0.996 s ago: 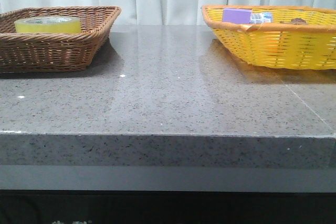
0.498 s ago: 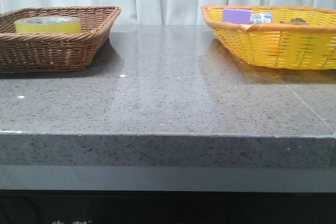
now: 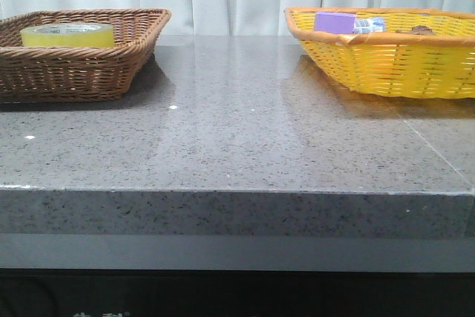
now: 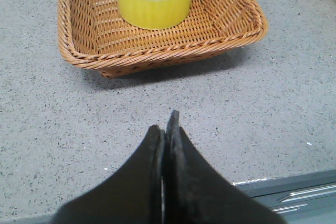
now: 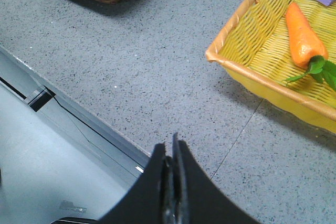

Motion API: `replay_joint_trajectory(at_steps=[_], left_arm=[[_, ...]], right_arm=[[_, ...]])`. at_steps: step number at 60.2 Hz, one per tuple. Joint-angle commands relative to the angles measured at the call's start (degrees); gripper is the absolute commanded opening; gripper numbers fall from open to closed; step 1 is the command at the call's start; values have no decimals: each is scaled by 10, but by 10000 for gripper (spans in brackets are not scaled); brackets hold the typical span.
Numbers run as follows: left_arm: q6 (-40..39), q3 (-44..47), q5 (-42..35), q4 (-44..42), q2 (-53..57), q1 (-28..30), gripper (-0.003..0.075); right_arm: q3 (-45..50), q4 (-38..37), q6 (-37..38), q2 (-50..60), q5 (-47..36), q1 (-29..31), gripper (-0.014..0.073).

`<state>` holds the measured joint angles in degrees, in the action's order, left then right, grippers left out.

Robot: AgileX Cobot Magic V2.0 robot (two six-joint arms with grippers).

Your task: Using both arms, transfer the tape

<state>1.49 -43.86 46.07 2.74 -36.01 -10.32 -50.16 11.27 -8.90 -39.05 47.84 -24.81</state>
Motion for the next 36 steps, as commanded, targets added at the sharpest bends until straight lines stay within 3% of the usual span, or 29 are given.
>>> replay_joint_trajectory(at_steps=[1, 13, 36], left_arm=[[-5, -11, -42, 1, 7, -4, -20], [-5, 48, -84, -13, 83, 25, -20], [-5, 322, -335, 4, 283, 89, -20]], right_arm=[[-13, 1, -1, 1, -36, 2, -71], [-13, 1, -1, 1, -36, 2, -71], [-13, 1, -1, 1, -36, 2, -71]])
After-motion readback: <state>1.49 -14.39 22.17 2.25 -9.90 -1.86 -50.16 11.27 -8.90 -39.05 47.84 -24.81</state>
